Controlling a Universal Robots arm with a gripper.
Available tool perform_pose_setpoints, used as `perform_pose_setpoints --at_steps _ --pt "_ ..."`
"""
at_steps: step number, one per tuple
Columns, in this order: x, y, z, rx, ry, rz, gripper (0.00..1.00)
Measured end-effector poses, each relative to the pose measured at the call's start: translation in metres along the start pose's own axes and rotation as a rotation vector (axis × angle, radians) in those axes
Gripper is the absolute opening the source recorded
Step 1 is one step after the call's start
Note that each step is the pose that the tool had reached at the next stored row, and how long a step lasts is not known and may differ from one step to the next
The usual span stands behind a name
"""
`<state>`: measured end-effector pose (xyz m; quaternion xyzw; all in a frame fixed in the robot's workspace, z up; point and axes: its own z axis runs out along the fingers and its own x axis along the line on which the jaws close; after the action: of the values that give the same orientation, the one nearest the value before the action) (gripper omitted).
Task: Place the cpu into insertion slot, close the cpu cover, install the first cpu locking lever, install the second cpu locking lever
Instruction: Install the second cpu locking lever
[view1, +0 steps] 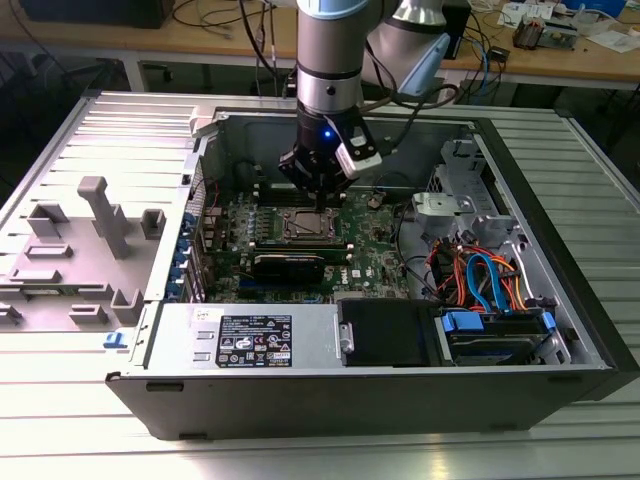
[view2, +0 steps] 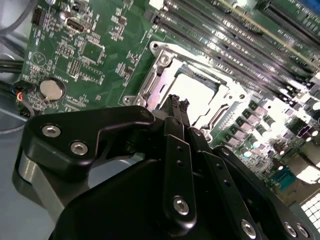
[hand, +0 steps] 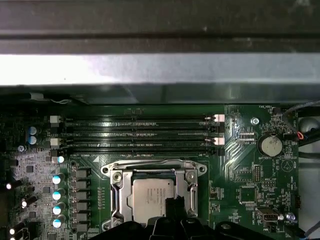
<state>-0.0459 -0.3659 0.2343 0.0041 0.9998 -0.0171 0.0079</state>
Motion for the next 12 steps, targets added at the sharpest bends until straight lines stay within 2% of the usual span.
perform_pose_setpoints --at_steps 12 --pt "-0.0001 -0.0134 0.0004 0.0001 0.0000 0.000 0.11"
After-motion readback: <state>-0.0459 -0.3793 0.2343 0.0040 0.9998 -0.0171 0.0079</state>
